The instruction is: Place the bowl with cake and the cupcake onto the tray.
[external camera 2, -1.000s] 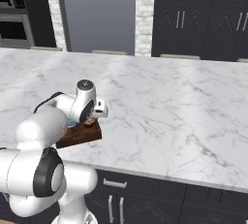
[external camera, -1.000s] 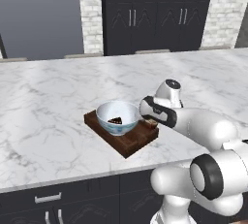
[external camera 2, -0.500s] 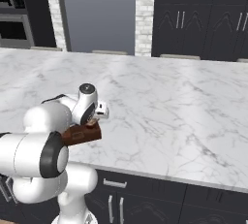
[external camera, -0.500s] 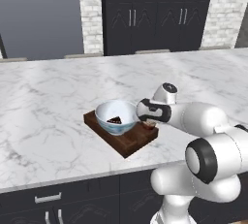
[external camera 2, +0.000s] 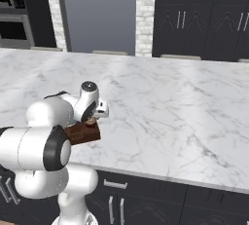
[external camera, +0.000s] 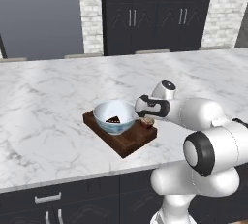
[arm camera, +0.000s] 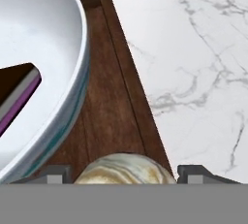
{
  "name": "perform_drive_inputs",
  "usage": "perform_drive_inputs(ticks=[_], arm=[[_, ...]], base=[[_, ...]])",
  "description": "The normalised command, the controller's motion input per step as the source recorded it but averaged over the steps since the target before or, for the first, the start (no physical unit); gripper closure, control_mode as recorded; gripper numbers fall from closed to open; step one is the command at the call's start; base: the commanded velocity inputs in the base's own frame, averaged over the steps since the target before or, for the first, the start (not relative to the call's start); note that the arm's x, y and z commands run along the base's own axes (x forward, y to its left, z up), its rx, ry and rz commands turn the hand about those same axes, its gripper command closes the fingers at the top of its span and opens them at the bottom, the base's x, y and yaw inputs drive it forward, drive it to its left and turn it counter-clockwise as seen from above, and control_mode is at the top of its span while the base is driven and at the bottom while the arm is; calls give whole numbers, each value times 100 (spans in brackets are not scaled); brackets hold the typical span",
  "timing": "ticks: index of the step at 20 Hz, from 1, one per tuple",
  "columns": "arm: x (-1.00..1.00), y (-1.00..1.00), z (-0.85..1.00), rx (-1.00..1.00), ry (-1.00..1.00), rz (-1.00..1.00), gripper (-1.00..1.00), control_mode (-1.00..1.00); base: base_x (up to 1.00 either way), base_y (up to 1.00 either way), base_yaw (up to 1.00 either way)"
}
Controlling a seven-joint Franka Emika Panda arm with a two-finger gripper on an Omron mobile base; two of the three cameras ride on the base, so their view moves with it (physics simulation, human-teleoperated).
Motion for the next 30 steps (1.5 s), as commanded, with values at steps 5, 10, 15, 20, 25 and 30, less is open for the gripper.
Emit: perform_drive_inputs(ticks=[5,10,15,20,25,30], arm=[[-41,36,-7,5,0,0,100,-100],[-40,31,-14,0,0,-1,-100,-100],[0,5,-26,0,0,0,-100,-100],[0,0,-10,0,0,0,-100,-100],[13,-3,0,0,0,0,-100,-100],[13,-12,1,0,-1,0,-100,-100]], base=[[0,0,0],[0,0,0],[0,0,0],[0,0,0],[0,0,0],[0,0,0]])
